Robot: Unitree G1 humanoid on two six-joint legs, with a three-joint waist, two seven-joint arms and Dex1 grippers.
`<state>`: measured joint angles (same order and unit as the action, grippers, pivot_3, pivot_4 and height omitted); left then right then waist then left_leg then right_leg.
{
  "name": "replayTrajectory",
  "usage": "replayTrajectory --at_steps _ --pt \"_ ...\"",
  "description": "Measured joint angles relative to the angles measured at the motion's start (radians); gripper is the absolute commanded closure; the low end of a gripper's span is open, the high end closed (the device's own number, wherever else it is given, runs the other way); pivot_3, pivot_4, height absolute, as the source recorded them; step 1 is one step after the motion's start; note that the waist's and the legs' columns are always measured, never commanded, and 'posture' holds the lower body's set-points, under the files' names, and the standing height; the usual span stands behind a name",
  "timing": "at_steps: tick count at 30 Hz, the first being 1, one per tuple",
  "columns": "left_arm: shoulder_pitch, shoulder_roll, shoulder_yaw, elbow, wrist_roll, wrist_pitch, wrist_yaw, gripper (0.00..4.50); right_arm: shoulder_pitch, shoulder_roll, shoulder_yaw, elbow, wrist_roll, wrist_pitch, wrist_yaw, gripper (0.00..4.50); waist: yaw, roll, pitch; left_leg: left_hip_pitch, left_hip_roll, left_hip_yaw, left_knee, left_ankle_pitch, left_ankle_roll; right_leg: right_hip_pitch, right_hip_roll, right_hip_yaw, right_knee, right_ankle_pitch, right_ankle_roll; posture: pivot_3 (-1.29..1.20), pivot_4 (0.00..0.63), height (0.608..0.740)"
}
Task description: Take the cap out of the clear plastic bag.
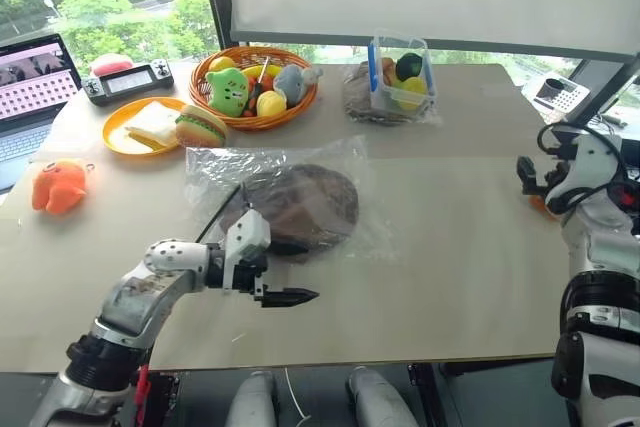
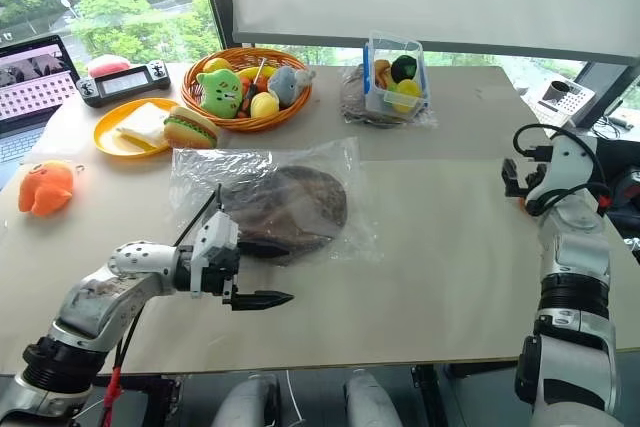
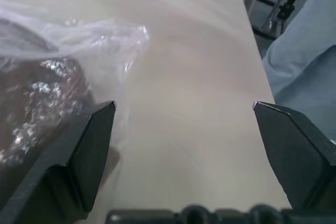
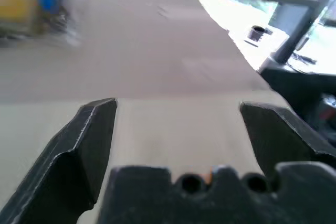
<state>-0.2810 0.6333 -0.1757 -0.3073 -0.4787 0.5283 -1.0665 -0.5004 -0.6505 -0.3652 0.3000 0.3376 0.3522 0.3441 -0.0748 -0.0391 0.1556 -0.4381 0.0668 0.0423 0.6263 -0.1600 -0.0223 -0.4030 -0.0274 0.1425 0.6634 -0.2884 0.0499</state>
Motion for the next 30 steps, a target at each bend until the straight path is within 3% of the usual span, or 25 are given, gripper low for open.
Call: replayTrajectory --at_steps 3,7,11,16,20,30 --pt "-0.002 -0.026 -0.011 -0.002 0.031 0.000 0.049 0.00 0.189 -0.008 -0.045 -0.287 0.179 0.143 0.130 0.07 0.019 0.000 0.000 0.000 0.000 -0.001 0.001 0.000 0.000 0.001 0.000 -0.001 0.000 0.000 0.000 0.00 0.150 0.740" --pt "-0.049 -0.074 -0.074 0.038 0.127 -0.045 0.100 0.00 0.554 -0.089 -0.161 -0.622 0.424 0.309 0.351 0.07 0.050 0.002 -0.001 -0.001 -0.002 -0.004 0.002 0.000 0.000 0.004 0.000 -0.001 -0.002 -0.002 0.002 0.00 0.150 0.740" --pt "-0.116 -0.145 -0.179 0.131 0.243 -0.110 0.132 0.00 0.875 -0.155 -0.250 -0.812 0.526 0.391 0.551 0.07 0.059 0.003 -0.001 0.002 -0.003 -0.006 0.004 0.000 0.000 0.012 0.001 -0.001 -0.006 -0.006 0.009 0.00 0.150 0.740" --pt "-0.185 -0.234 -0.278 0.198 0.327 -0.162 0.138 0.00 0.926 -0.162 -0.279 -0.912 0.585 0.418 0.560 0.07 0.030 0.003 -0.001 0.008 -0.002 -0.006 0.006 0.000 0.000 0.016 0.002 0.000 -0.006 -0.006 0.009 0.00 0.150 0.740" --pt "-0.261 -0.338 -0.367 0.318 0.445 -0.212 0.197 0.00 0.946 -0.141 -0.273 -0.931 0.560 0.417 0.507 0.07 0.037 0.003 -0.001 0.006 -0.004 -0.008 0.006 0.000 0.000 0.016 0.001 0.000 -0.007 -0.006 0.010 0.00 0.150 0.740" --pt "-0.346 -0.447 -0.461 0.440 0.712 -0.267 0.382 0.00 1.002 -0.086 -0.273 -1.021 0.581 0.417 0.438 0.07 0.042 0.003 -0.001 0.004 -0.006 -0.011 0.005 0.000 0.001 0.016 0.000 -0.001 -0.008 -0.007 0.011 0.00 0.150 0.740"
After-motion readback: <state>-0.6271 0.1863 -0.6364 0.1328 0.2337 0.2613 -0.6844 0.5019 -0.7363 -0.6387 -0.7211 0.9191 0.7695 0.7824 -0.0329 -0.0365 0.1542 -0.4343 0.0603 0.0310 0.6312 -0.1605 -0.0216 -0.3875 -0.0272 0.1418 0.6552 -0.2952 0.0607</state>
